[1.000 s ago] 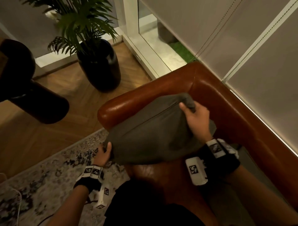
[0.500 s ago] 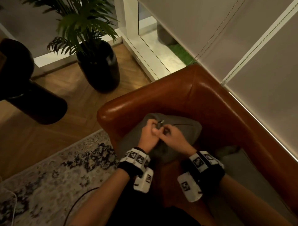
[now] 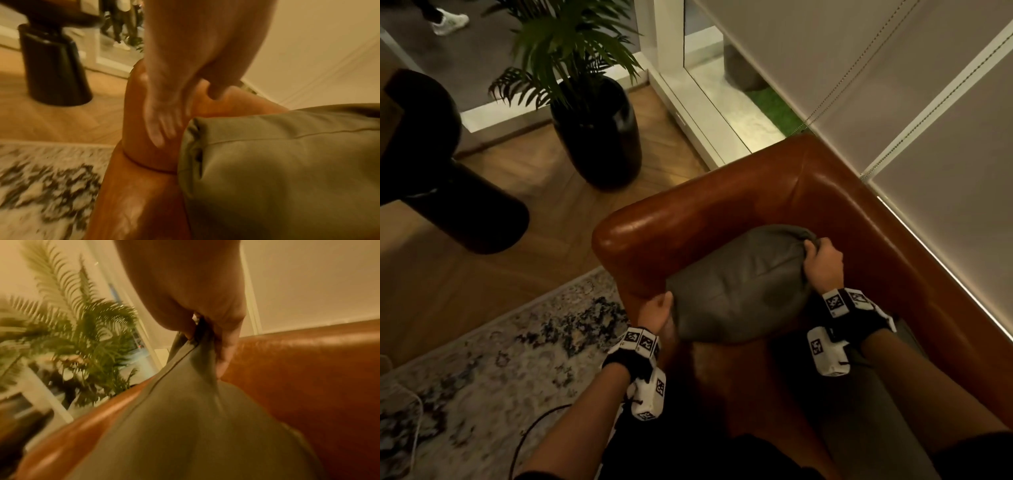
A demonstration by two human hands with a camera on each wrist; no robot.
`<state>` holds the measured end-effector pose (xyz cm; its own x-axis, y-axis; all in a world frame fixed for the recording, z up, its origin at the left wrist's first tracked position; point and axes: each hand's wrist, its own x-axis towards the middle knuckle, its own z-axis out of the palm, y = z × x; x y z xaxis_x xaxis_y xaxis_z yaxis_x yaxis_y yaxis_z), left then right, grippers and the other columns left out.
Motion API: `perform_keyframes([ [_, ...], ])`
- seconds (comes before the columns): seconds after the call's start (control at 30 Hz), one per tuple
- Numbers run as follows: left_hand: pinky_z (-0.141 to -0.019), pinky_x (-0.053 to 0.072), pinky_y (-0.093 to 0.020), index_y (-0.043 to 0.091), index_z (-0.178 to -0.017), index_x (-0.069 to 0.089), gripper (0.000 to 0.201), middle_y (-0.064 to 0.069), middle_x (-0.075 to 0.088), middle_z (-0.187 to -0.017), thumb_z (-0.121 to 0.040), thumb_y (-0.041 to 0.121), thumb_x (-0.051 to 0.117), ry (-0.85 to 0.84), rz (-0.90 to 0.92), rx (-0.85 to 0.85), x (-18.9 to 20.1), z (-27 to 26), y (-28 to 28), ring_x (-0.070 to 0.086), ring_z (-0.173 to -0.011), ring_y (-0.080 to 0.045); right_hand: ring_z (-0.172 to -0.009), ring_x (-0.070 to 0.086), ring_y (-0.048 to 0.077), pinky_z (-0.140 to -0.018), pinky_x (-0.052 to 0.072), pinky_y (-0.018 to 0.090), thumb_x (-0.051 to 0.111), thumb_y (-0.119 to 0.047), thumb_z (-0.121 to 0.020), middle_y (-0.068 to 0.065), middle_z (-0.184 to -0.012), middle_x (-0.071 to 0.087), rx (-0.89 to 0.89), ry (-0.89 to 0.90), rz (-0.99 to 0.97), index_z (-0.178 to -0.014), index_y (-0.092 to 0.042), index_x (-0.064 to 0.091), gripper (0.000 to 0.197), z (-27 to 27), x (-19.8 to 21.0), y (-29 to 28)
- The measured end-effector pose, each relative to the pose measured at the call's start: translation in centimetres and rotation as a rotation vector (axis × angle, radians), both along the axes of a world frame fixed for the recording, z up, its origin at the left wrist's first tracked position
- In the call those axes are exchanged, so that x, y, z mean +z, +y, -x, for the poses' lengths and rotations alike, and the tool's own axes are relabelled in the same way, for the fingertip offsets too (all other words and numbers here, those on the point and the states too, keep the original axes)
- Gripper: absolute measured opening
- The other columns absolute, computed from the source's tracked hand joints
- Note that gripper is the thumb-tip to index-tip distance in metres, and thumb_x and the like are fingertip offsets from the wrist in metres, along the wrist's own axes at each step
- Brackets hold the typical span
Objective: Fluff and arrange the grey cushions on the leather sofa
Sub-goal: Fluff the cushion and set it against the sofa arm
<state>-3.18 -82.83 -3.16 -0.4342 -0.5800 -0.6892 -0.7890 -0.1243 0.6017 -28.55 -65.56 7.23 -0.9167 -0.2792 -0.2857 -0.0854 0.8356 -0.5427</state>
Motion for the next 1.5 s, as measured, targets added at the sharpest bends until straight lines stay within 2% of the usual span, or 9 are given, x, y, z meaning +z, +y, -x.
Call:
perform_keyframes([
  [0.2,-0.09,0.047,-0.043,0.001,-0.126,0.05,0.04,-0.014,0.056,-0.125,-0.097,0.028,0.044,0.21,-0.536,0.603,-1.5,2.4,1.7,0.056,-0.108,-0.032,-0.106,0.054,0.044,-0.086,0.044,0.045,0.039,-0.029,-0.099,0.028,-0.117,0.055,-0.063,-0.063,0.002,-0.114,0.002,0.046,0.035,0.9,-0.4,0.3],
  [0.47,-0.043,0.04,-0.016,0.008,-0.091,0.06,0.02,0.006,0.056,-0.043,-0.096,0.012,0.041,0.445,-0.453,0.6,4.4,1.1,-1.5,0.051,-0.037,-0.004,-0.107,0.054,0.038,-0.075,0.032,0.028,0.044,-0.026,-0.098,0.025,-0.113,0.059,0.004,-0.035,0.022,-0.107,0.004,0.053,0.033,2.3,2.0,2.5],
  [0.6,-0.042,0.04,-0.014,0.02,-0.102,0.061,0.02,0.002,0.054,-0.052,-0.094,0.007,0.049,0.405,-0.125,0.265,5.0,0.2,-2.1,0.05,-0.04,-0.003,-0.109,0.054,0.039,-0.067,0.037,0.026,0.043,-0.026,-0.099,0.026,-0.117,0.056,0.002,-0.188,-0.11,-0.107,0.006,0.053,0.035,2.2,-0.4,3.1],
  [0.73,-0.078,0.051,-0.033,0.005,-0.1,0.068,0.017,-0.012,0.066,-0.079,-0.084,0.01,0.063,0.045,0.23,-0.087,2.8,-1.1,-0.3,0.066,-0.085,-0.03,-0.111,0.052,0.043,-0.077,0.041,0.04,0.041,-0.025,-0.1,0.031,-0.124,0.052,-0.04,-0.314,-0.264,-0.108,0.01,0.05,0.036,-0.2,-5.5,4.3],
  [0.87,-0.085,0.044,-0.034,-0.001,-0.095,0.069,0.017,-0.021,0.066,-0.099,-0.088,0.009,0.057,0.012,0.376,-0.153,2.9,-0.9,2.0,0.061,-0.097,-0.035,-0.113,0.05,0.045,-0.084,0.041,0.044,0.039,-0.024,-0.1,0.033,-0.125,0.049,-0.102,-0.328,-0.271,-0.118,0.014,0.045,0.043,-0.9,-6.6,5.0],
  [1.03,-0.086,0.042,-0.033,0.008,-0.096,0.062,0.02,-0.017,0.063,-0.109,-0.096,0.016,0.044,0.126,0.257,0.204,3.5,-2.6,-0.9,0.057,-0.102,-0.033,-0.11,0.052,0.044,-0.087,0.042,0.043,0.044,-0.027,-0.098,0.033,-0.12,0.055,-0.086,-0.261,-0.173,-0.112,0.012,0.053,0.043,0.6,-5.9,5.5],
  [1.13,-0.102,0.041,-0.052,0.016,-0.091,0.062,0.033,-0.018,0.061,-0.115,-0.098,0.034,0.035,0.204,-0.004,0.328,2.1,-4.0,-3.0,0.056,-0.108,-0.033,-0.113,0.051,0.043,-0.079,0.039,0.036,0.046,-0.028,-0.098,0.031,-0.124,0.052,-0.159,-0.248,-0.109,-0.119,0.01,0.048,0.043,0.9,-5.6,5.6],
  [1.27,-0.108,0.037,-0.046,0.017,-0.125,0.053,0.071,-0.005,0.052,-0.134,-0.083,0.071,0.036,0.222,-0.136,0.479,1.5,-4.2,-1.8,0.049,-0.123,-0.024,-0.106,0.055,0.041,-0.079,0.04,0.038,0.04,-0.028,-0.099,0.027,-0.116,0.058,-0.018,-0.188,-0.046,-0.112,0.004,0.052,0.037,-0.8,-5.0,4.3],
  [1.5,-0.092,0.041,-0.042,-0.007,-0.114,0.056,0.043,-0.027,0.061,-0.112,-0.095,0.031,0.047,0.079,0.313,0.388,4.0,-4.8,-0.9,0.055,-0.108,-0.041,-0.076,0.058,0.03,-0.068,0.038,0.033,0.042,-0.028,-0.098,0.01,-0.079,0.058,0.45,-0.048,0.108,-0.084,-0.012,0.051,0.024,-6.2,-4.1,1.6],
])
